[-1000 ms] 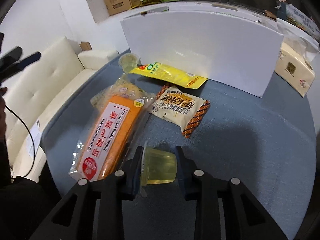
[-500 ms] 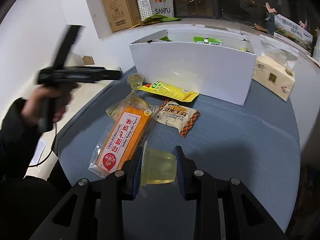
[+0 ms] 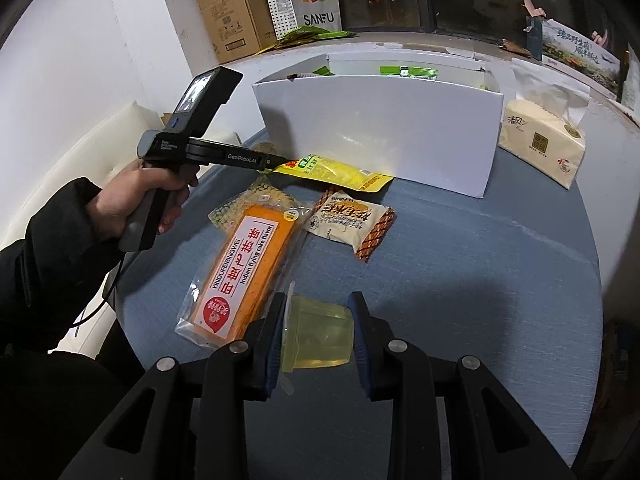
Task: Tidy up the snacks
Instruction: 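Lower the jelly cup into the white box and open the left tool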
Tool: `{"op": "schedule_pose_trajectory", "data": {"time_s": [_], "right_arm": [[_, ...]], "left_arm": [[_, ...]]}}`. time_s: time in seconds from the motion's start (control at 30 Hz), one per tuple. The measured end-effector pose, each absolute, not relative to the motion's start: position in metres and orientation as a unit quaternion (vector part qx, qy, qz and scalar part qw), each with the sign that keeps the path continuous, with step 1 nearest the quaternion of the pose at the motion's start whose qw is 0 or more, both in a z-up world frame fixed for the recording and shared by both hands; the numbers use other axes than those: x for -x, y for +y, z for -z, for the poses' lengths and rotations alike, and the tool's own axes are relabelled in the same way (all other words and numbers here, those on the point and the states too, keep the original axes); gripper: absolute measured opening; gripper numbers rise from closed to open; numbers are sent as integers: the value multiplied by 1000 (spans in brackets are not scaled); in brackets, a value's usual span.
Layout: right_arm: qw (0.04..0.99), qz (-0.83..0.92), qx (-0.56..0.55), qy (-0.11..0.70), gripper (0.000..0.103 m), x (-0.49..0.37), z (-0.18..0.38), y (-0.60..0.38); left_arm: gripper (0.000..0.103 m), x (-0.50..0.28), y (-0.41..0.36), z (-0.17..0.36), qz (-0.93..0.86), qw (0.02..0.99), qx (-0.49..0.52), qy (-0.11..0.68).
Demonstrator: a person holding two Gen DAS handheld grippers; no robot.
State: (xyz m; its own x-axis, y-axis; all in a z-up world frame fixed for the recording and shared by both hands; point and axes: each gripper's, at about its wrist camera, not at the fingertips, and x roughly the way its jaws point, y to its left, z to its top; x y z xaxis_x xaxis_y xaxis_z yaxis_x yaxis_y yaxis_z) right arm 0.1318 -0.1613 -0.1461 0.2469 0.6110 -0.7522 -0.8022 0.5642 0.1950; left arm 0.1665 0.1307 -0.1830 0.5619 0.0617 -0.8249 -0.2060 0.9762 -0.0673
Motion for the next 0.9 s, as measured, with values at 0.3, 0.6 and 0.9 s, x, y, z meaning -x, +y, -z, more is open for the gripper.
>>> {"op": "schedule_pose_trajectory", "data": {"time_s": [0.3, 0.6, 0.9], "right_arm": [[786, -452, 104, 408, 33, -135, 139, -163], [813, -444, 66, 371, 33, -172, 94, -158], [843, -434, 18, 318, 33, -250, 17, -129]], "left_arm": [[50, -96, 109, 118, -26, 927, 92, 363], [50, -95, 108, 30, 20, 955, 101, 279], [50, -180, 110, -23, 25, 963, 81, 254]]}}
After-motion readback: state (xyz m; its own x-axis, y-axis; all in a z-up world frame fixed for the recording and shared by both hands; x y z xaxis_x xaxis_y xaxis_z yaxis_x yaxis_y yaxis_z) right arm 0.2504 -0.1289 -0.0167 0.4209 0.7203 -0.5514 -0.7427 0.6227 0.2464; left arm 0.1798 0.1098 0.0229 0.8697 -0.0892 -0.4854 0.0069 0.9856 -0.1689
